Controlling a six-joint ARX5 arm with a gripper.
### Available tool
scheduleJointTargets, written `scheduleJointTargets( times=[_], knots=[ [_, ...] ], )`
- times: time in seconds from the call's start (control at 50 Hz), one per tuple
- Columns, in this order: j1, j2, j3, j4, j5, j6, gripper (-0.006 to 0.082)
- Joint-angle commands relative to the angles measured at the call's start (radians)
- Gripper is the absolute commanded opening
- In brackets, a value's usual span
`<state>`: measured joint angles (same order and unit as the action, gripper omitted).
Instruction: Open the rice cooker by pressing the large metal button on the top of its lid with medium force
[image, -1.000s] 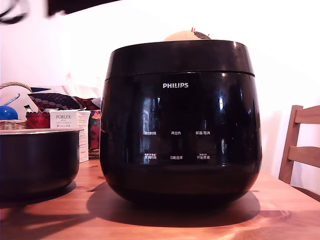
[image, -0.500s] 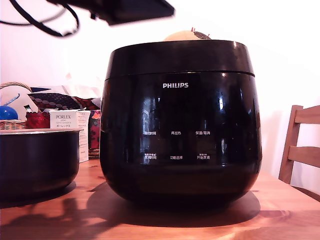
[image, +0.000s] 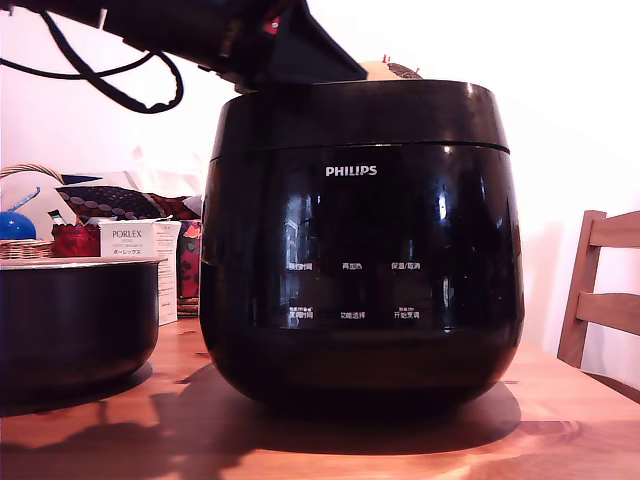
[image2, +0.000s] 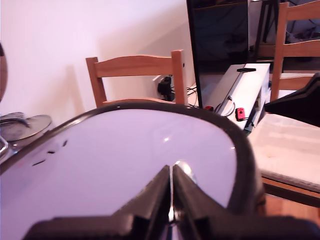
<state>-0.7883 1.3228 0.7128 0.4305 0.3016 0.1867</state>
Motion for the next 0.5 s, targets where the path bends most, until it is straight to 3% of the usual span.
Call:
scheduleJointTargets(
  times=[0.0,0.48],
  knots=[
    [-0.009,0.031,-0.010,-0.040,-0.014,0.005,-0.0021],
    [-0.011,0.031,-0.010,-0.243,-0.086,0.005,-0.0021]
  ],
)
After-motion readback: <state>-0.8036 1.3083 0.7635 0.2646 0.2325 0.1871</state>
